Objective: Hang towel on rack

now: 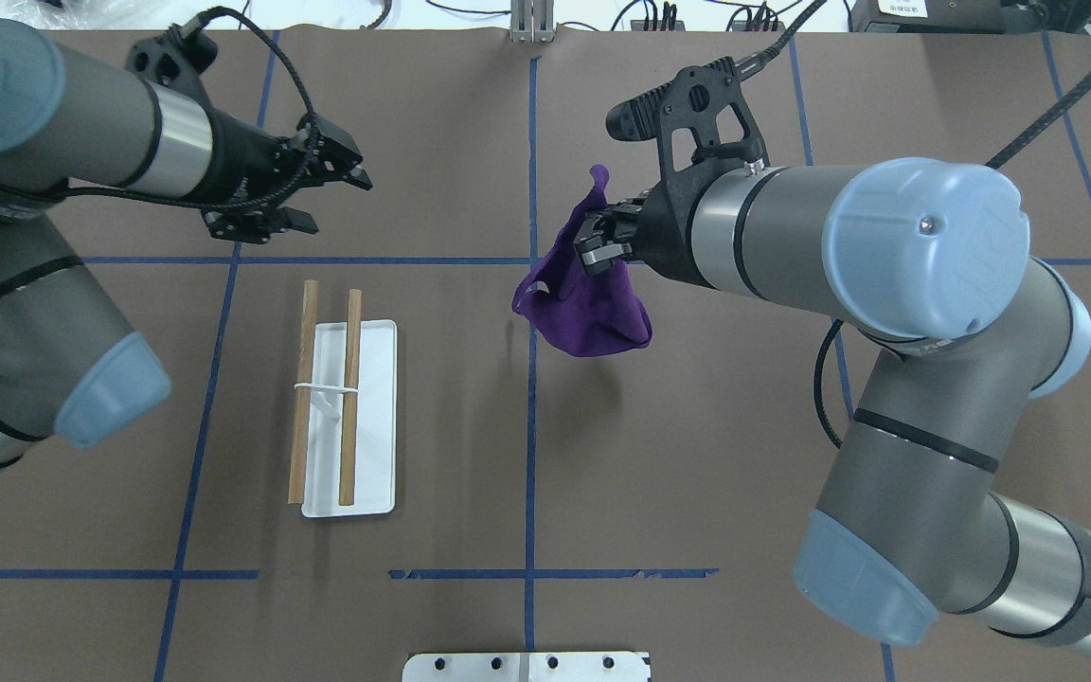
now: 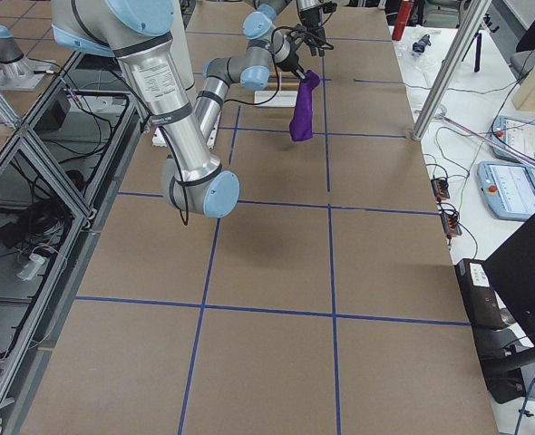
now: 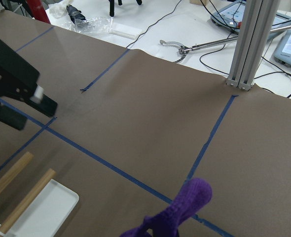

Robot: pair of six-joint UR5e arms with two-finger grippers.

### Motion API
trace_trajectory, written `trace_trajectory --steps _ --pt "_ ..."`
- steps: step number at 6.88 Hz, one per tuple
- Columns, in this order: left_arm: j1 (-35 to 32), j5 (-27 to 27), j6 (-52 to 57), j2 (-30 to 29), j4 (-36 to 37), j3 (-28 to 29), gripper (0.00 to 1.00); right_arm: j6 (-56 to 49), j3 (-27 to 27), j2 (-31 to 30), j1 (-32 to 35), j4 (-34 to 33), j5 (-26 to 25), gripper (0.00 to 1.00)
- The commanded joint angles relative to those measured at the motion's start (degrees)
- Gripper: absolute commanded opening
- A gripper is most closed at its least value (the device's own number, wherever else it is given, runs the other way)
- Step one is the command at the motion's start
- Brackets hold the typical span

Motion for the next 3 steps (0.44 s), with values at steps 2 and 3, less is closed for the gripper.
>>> trace_trajectory --steps 2,3 --pt "4.81 1.0 -10.84 -7.23 3.96 0.94 0.71 0.01 0.01 1.27 -1.37 0.21 -2.37 0.0" --pt "5.34 1.0 -13.38 -10.12 6.5 0.94 0.71 0.01 0.01 1.54 -1.37 0.21 -2.37 0.0"
